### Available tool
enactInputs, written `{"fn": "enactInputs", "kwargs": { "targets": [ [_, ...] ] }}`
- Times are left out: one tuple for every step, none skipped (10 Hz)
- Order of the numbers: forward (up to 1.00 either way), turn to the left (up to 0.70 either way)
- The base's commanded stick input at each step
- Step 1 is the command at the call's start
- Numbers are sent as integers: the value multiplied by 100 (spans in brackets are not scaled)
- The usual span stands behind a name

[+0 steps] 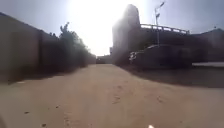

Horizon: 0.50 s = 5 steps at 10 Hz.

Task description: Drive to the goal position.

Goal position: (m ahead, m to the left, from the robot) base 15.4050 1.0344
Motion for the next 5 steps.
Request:
{"fn": "enactInputs", "kwargs": {
  "targets": [
    [100, 0],
    [100, 0],
    [100, 0],
    [100, 0],
    [100, 0]
  ]
}}
